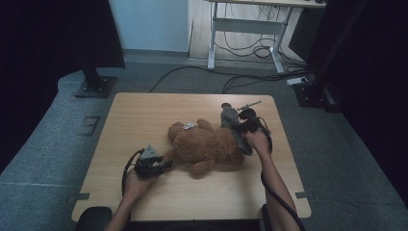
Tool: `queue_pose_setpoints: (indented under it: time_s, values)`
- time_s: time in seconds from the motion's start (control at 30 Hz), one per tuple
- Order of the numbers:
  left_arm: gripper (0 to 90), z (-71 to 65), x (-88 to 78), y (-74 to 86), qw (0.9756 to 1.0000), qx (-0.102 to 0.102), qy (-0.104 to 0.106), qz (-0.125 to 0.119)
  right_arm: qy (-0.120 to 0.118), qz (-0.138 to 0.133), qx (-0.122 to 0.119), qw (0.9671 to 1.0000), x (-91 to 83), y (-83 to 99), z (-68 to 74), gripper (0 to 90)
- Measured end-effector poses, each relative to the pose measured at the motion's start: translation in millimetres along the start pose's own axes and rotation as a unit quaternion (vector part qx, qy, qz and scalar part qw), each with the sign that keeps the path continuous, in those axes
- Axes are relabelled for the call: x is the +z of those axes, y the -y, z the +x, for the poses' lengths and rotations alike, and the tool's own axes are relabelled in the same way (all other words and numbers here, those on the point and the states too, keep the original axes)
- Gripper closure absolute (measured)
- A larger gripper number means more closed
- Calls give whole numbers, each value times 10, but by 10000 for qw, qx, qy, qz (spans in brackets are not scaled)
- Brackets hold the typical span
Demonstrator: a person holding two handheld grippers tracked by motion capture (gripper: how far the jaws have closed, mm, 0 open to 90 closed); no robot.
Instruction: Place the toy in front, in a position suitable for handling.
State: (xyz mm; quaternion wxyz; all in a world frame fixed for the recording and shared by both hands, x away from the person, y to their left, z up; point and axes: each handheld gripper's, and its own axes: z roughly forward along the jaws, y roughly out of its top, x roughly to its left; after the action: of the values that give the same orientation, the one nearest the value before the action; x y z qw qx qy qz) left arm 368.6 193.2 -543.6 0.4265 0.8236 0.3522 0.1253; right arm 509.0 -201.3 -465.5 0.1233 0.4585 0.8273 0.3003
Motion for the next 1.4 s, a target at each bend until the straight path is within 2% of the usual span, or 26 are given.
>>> queue_pose_setpoints:
  time_s: [0.23,0.43,0.53,0.63,0.7,0.8,0.87,0.97,1.07,1.3,1.4]
  values:
    - [607,-17,-20,15,10000,7,20,14,-3,73,3,10000,5,112,-24,751]
    - [605,-27,-28,22,10000,23,24,15,202,232,6,9995,16,206,-93,751]
    - [604,-29,-27,22,10000,34,20,15,247,35,69,9997,-131,187,-115,751]
    - [603,-30,-27,22,10000,30,18,13,207,-275,-9,9994,-387,105,-63,751]
    - [602,-32,-27,21,10000,31,15,14,171,-462,-132,9987,-578,28,37,751]
    - [600,-35,-26,22,10000,25,6,8,86,-623,-360,9974,-753,-69,205,751]
    - [598,-36,-25,22,10000,27,4,6,-60,-705,-519,9961,-830,-136,355,750]
    - [594,-37,-25,22,10000,29,2,1,-269,-754,-774,9938,-844,-232,596,750]
    - [592,-45,-24,22,10000,32,-19,-3,-502,-747,-981,9911,-742,-336,826,750]
    - [592,-42,-24,22,10000,31,-15,3,-949,-598,-1296,9852,-303,-569,1354,750]
    - [592,-44,-24,21,10000,23,-21,7,-1066,-504,-1389,9833,-111,-627,1527,750]
